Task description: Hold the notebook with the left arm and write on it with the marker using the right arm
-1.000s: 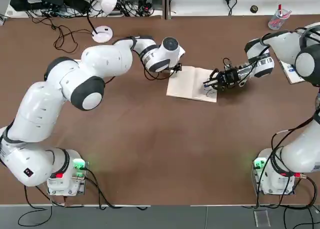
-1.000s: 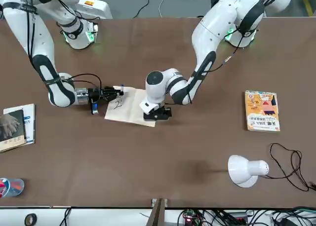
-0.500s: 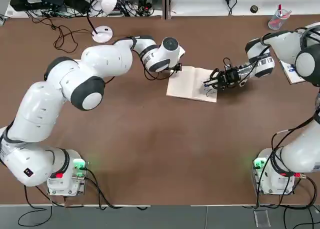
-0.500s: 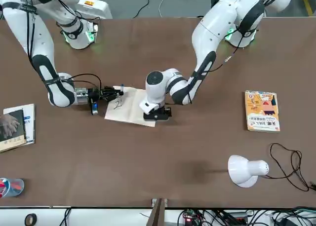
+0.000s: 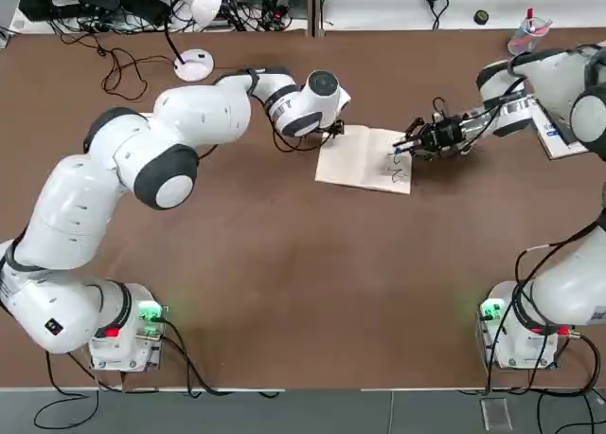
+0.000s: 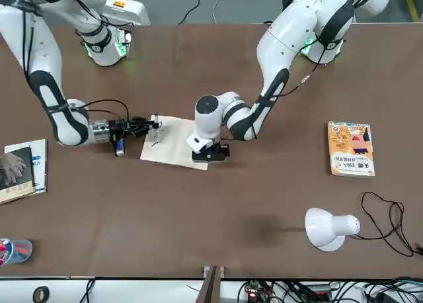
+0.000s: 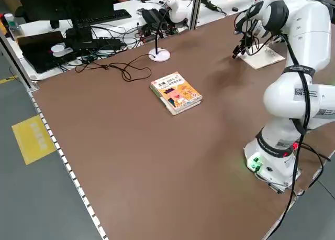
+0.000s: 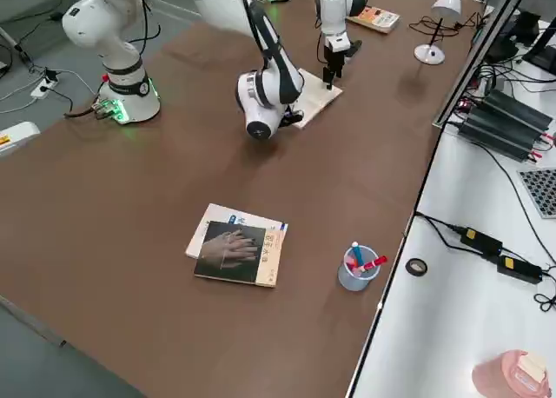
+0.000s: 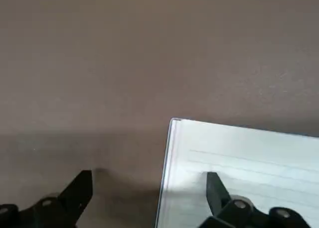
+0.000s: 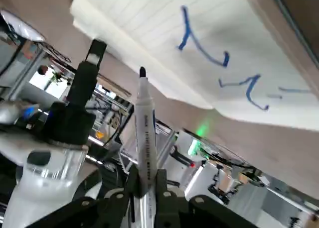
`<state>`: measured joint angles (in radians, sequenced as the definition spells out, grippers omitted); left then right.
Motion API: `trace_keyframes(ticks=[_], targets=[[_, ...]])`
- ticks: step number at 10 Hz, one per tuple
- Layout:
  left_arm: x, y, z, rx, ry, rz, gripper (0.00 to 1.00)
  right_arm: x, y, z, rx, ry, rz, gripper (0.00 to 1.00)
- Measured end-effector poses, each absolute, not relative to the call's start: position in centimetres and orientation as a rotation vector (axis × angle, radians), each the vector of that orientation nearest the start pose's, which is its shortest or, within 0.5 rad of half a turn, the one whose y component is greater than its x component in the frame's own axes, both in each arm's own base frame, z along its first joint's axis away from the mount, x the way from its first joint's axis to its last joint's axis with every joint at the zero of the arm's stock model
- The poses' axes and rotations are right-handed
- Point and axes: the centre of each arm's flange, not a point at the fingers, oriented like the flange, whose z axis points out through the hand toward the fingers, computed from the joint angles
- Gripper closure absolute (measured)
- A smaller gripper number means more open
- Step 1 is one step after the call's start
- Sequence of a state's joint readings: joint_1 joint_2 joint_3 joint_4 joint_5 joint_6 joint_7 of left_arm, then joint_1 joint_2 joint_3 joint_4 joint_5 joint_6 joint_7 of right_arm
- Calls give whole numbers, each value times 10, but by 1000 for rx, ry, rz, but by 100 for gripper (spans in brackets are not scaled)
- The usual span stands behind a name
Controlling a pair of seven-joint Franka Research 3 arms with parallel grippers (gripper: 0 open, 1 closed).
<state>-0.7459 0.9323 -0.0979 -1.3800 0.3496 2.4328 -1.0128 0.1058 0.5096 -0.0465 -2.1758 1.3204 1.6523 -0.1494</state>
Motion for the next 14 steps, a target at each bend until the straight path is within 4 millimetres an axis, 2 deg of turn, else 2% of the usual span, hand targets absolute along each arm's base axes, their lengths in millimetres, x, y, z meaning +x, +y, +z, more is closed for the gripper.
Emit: trace_keyframes(ticks=[4, 7, 11, 14], targets=[[506, -543, 163, -3125, 60, -331, 0, 513, 67, 220, -2008, 405, 800, 83], [506, -543, 163, -3125, 59, -331, 0, 529, 24, 248, -2225, 132, 678, 83], [511, -543, 167, -3128, 53, -345, 0, 551, -38, 254, -2510, -136, 497, 83], [523, -543, 188, -3139, 68, -389, 0, 564, -61, 252, -2676, -265, 390, 83]])
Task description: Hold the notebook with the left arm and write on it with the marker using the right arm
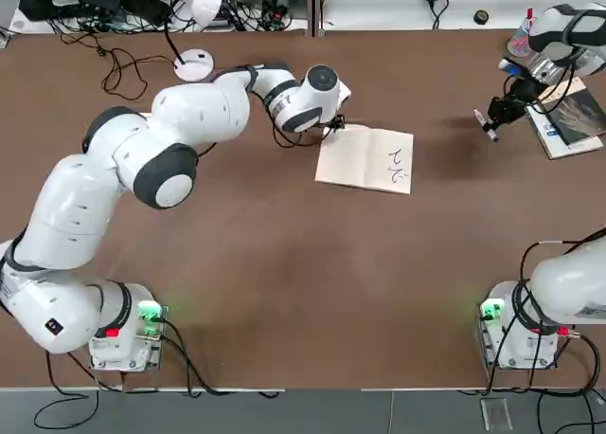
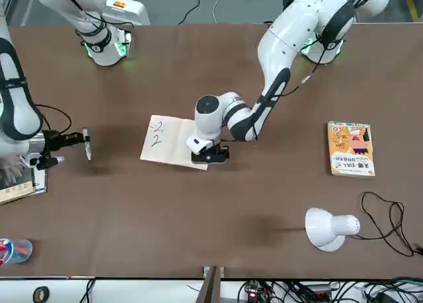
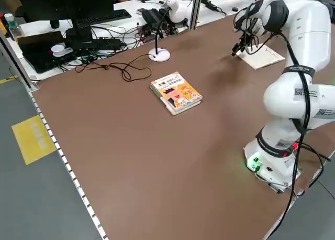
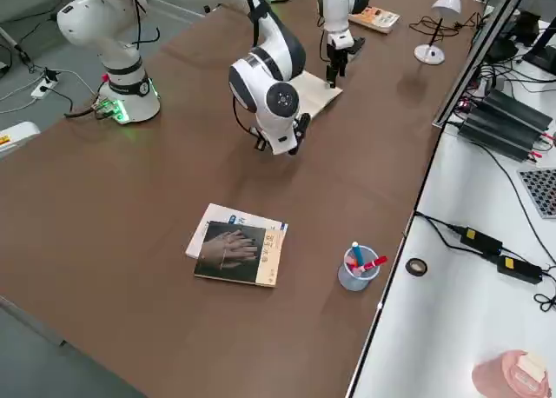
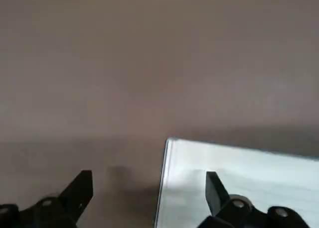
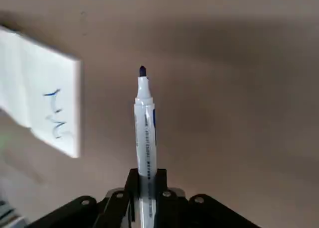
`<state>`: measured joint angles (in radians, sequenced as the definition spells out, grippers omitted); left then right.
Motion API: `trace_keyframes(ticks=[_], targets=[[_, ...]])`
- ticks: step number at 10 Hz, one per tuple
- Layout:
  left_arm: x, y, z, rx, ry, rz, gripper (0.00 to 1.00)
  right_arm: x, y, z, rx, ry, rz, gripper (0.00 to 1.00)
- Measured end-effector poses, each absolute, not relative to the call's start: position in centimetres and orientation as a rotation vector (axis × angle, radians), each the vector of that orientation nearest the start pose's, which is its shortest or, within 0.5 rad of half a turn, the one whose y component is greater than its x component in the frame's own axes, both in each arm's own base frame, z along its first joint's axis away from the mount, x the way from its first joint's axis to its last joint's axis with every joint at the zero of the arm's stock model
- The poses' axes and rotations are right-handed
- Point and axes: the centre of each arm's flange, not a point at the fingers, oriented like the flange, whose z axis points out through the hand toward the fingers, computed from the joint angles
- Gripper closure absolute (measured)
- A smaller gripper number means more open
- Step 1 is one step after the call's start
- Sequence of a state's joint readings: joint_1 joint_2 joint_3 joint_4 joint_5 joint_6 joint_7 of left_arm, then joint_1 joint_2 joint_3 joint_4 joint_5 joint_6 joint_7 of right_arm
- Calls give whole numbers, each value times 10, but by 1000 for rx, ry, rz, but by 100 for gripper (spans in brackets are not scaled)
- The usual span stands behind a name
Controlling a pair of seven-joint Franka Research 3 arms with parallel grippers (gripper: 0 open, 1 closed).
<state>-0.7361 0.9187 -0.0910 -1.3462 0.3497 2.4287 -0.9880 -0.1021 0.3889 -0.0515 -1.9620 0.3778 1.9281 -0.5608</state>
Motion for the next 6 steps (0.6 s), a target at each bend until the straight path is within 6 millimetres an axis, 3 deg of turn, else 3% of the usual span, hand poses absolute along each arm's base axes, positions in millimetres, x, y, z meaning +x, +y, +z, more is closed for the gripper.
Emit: trace_keyframes(ticks=[3, 6], targets=[[542, -531, 229, -3118, 118, -420, 0, 572, -72, 248, -2760, -330, 331, 83], [559, -515, 290, -3100, 168, -444, 0, 576, -87, 242, -2810, -325, 280, 83]])
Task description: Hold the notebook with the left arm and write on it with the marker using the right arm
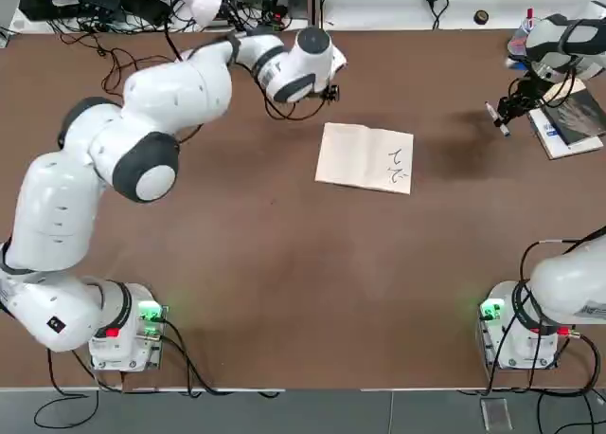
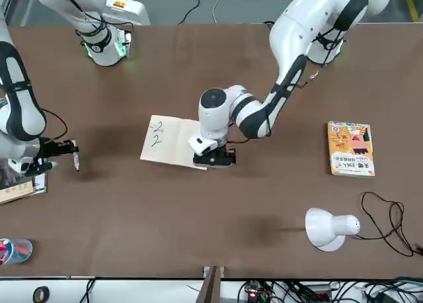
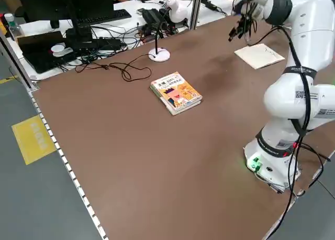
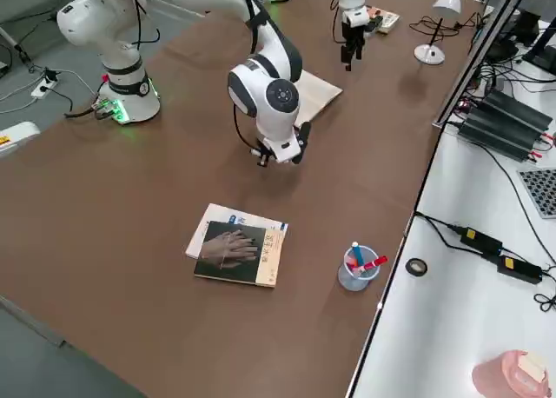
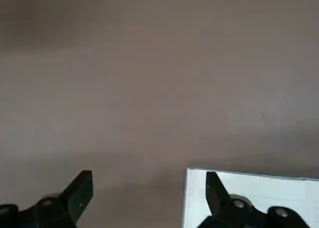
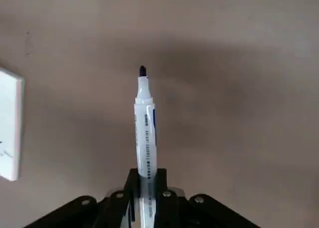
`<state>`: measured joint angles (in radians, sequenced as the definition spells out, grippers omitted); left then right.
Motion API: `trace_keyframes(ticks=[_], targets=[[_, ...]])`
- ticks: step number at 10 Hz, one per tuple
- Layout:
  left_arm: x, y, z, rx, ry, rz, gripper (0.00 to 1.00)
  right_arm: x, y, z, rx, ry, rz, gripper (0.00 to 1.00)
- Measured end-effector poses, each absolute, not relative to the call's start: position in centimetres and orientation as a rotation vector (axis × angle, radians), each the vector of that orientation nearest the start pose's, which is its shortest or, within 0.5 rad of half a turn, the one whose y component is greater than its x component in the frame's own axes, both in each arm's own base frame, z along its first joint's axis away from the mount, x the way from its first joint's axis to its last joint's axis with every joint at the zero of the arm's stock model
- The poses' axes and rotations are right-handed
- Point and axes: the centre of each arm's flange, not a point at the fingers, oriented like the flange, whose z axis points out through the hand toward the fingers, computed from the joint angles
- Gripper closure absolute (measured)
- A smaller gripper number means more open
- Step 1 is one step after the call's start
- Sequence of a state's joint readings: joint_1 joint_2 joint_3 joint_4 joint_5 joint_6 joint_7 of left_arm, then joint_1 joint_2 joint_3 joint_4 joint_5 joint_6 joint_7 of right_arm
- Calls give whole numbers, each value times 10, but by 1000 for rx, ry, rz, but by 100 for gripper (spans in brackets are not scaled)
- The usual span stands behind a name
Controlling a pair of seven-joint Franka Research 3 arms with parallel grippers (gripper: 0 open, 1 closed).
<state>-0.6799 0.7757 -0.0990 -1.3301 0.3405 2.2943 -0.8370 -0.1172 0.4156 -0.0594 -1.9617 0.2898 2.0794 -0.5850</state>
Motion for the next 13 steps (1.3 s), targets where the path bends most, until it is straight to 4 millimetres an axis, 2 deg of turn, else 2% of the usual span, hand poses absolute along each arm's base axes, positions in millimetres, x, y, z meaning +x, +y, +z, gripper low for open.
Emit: trace_keyframes(ticks=[2, 4, 7, 10, 12, 13], targets=[[571, -494, 336, -3118, 158, -401, 0, 576, -97, 233, -2823, -308, 270, 83], [581, -470, 374, -3129, 158, -363, 0, 575, -99, 225, -2826, -306, 274, 83], [588, -442, 408, -3113, 145, -330, 0, 577, -97, 223, -2829, -312, 270, 80], [586, -414, 430, -3118, 155, -306, 0, 578, -97, 224, -2831, -313, 264, 59], [585, -388, 444, -3118, 174, -293, 0, 578, -98, 224, -2831, -313, 264, 41], [585, -374, 451, -3119, 184, -286, 0, 578, -98, 224, -2831, -313, 264, 39]])
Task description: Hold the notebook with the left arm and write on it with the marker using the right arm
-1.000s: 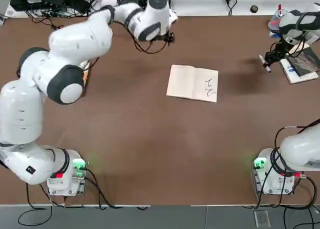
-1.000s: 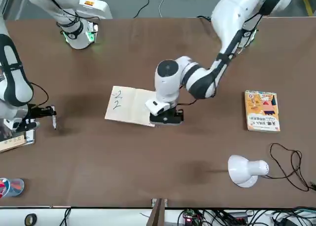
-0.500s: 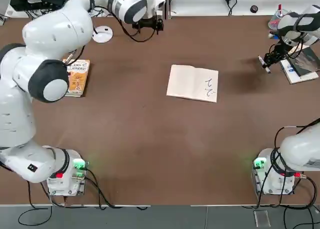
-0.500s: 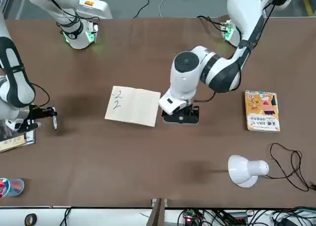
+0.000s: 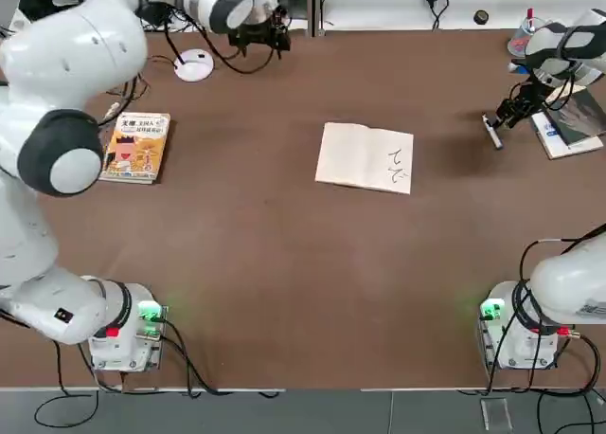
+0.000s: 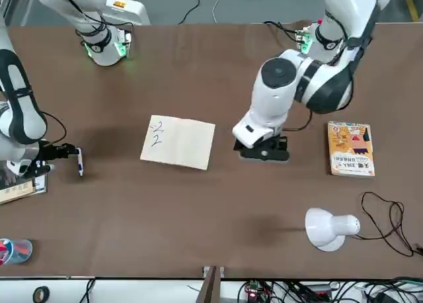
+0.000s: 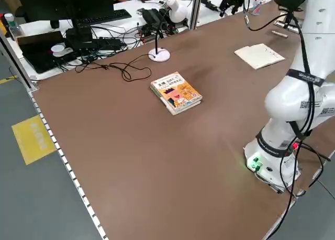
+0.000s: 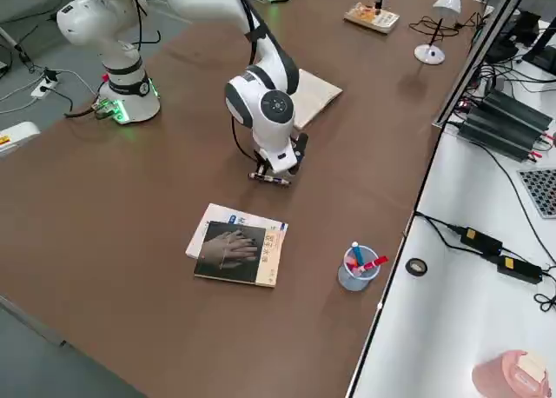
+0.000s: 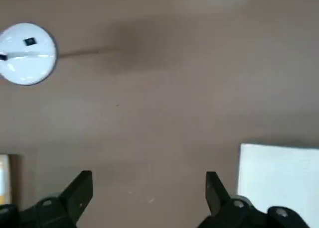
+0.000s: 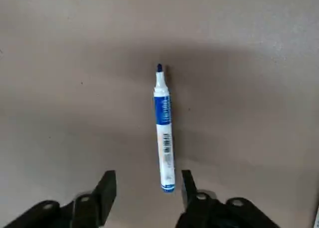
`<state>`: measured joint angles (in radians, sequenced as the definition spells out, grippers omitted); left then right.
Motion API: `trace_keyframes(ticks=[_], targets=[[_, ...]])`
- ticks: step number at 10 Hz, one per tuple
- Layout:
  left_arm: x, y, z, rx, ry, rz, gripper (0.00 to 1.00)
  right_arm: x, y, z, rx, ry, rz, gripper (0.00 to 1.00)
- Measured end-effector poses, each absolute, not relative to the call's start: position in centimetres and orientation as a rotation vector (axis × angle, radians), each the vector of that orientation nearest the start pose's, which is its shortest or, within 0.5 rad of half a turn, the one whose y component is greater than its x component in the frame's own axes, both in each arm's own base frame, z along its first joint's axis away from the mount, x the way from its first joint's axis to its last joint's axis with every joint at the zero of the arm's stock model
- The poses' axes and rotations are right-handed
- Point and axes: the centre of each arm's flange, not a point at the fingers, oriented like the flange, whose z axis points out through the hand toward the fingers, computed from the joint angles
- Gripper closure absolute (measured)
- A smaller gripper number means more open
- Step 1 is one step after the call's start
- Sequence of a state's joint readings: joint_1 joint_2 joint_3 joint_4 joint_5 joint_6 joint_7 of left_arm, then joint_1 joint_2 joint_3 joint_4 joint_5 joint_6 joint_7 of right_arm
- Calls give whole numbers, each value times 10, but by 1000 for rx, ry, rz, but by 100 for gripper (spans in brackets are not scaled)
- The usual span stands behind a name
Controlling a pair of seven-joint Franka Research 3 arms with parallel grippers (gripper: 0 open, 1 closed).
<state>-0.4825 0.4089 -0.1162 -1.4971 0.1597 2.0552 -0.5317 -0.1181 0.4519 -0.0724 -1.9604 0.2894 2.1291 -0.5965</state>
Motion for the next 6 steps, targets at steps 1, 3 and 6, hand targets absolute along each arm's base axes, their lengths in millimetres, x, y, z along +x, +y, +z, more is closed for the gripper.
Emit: trace_keyframes(ticks=[1, 3, 6], targets=[[584, -358, 458, -3120, 193, -278, 0, 578, -98, 224, -2831, -313, 264, 39], [582, -327, 470, -3120, 219, -232, 0, 578, -98, 224, -2831, -314, 264, 39], [576, -286, 497, -3102, 246, -138, 0, 585, -90, 232, -2838, -345, 235, 39]])
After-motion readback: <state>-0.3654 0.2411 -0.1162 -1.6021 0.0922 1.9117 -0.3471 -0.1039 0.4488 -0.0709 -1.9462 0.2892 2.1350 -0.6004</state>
